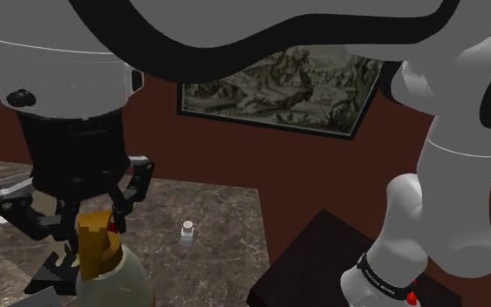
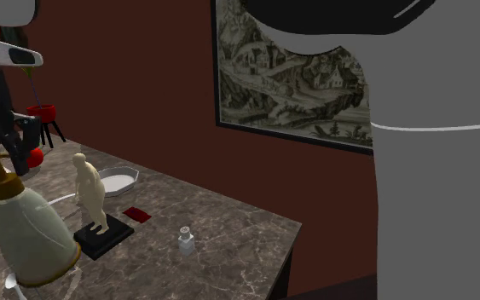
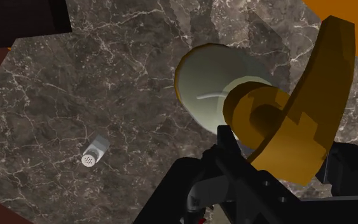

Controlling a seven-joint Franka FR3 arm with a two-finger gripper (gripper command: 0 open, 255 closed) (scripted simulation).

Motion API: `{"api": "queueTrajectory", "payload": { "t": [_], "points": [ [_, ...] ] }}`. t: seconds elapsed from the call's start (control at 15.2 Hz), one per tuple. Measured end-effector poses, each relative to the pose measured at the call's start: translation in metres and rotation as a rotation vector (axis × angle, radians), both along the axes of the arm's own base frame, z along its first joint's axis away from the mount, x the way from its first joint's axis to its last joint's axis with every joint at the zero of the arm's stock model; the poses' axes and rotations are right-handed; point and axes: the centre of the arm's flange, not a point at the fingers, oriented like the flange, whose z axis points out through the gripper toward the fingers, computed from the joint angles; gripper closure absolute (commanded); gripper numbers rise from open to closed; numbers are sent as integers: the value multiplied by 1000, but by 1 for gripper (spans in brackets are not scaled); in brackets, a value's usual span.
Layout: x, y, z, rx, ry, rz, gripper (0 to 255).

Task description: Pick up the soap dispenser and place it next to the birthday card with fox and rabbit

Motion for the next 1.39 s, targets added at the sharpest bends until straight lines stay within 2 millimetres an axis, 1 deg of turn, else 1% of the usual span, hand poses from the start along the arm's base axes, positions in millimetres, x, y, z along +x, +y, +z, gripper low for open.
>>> {"api": "queueTrajectory", "payload": {
  "t": [0.2, 0.33, 0.46, 0.66, 1.39],
  "points": [
    [-25, 27, 1, 0, 0, 0, 255],
    [-40, 50, -1, 1, 0, 0, 255],
    [-48, 64, -4, 0, 0, -1, 255],
    [-53, 68, -18, 0, 0, -1, 255],
    [-52, 68, -75, 0, 0, -2, 255]
  ]
}}
